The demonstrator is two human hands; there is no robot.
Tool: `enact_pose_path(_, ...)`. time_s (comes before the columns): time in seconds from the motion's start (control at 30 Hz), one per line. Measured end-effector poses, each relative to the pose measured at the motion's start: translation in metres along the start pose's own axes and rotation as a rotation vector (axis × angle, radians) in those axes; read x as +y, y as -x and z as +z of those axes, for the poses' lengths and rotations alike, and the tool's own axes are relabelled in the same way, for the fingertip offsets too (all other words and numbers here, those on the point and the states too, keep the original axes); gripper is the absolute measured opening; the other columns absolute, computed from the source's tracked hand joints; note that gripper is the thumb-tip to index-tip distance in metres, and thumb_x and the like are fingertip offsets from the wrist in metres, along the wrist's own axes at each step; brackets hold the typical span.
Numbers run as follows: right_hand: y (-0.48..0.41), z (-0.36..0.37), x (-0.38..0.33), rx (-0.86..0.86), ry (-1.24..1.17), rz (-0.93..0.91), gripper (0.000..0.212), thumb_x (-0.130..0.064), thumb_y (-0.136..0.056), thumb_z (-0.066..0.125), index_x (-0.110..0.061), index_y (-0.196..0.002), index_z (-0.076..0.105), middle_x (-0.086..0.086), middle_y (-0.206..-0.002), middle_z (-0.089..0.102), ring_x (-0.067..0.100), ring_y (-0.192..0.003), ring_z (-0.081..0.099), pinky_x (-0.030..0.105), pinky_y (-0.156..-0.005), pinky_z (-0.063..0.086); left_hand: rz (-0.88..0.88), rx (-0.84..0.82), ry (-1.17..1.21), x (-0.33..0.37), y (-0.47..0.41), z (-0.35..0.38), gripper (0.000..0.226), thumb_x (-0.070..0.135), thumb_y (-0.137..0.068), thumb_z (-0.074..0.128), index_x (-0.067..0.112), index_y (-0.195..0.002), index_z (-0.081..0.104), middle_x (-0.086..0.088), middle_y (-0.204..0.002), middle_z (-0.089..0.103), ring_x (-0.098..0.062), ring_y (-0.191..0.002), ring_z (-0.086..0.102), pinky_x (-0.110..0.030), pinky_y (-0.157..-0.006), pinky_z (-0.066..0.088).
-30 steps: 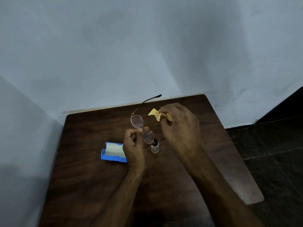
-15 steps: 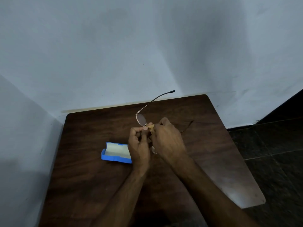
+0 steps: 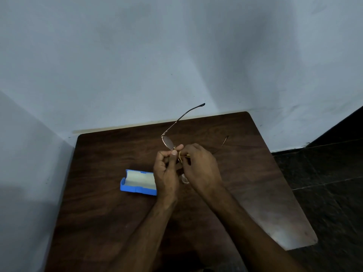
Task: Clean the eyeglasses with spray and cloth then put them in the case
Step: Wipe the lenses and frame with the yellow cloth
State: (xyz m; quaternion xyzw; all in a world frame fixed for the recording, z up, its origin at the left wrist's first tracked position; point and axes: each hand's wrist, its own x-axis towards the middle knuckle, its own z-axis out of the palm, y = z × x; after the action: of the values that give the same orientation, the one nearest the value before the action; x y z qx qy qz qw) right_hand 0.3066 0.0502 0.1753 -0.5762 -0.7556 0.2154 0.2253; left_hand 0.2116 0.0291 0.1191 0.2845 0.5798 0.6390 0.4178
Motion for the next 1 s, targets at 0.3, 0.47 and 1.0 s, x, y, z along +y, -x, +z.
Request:
enact_pose_path(0.3, 0.005, -0.009, 0.005, 0.172, -0.385, 0.118, 0.008, -0.014, -0.087, 0.077, -0.021, -0.087, 0.075, -0.013, -0.088, 0.073, 0.0, -0.084, 0.069, 0.009, -0.073, 0.05, -0.063, -0.015, -0.006, -0.002, 0.0, -0.009, 0.015, 0.01, -0.109, 0.057, -0.004, -0.105, 0.061, -0.001, -0.098, 0.08, -0.017, -0.092, 0.076, -0.04, -0.078, 0.061)
enact_pose_path(0.47, -0.013, -0.002, 0.0, 0.337, -0.41, 0.06, 0.013, -0.006, -0.087, 0.078, -0.016, -0.094, 0.076, -0.007, -0.097, 0.07, 0.004, -0.086, 0.066, 0.014, -0.073, 0.052, 0.016, -0.07, -0.139, -0.003, 0.009, -0.006, 0.017, 0.009, -0.109, 0.057, 0.016, -0.095, 0.065, -0.003, -0.093, 0.074, -0.023, -0.091, 0.071, -0.053, -0.083, 0.06)
enact_pose_path(1.0, -0.009, -0.003, 0.006, 0.252, -0.91, 0.221, 0.011, 0.001, -0.09, 0.074, -0.008, -0.095, 0.078, 0.002, -0.091, 0.078, 0.004, -0.077, 0.073, 0.018, -0.064, 0.056, 0.27, -0.183, -0.299, 0.012, 0.016, -0.007, 0.018, 0.009, -0.107, 0.06, -0.003, -0.095, 0.058, -0.012, -0.085, 0.065, -0.005, -0.075, 0.065, -0.017, -0.068, 0.053)
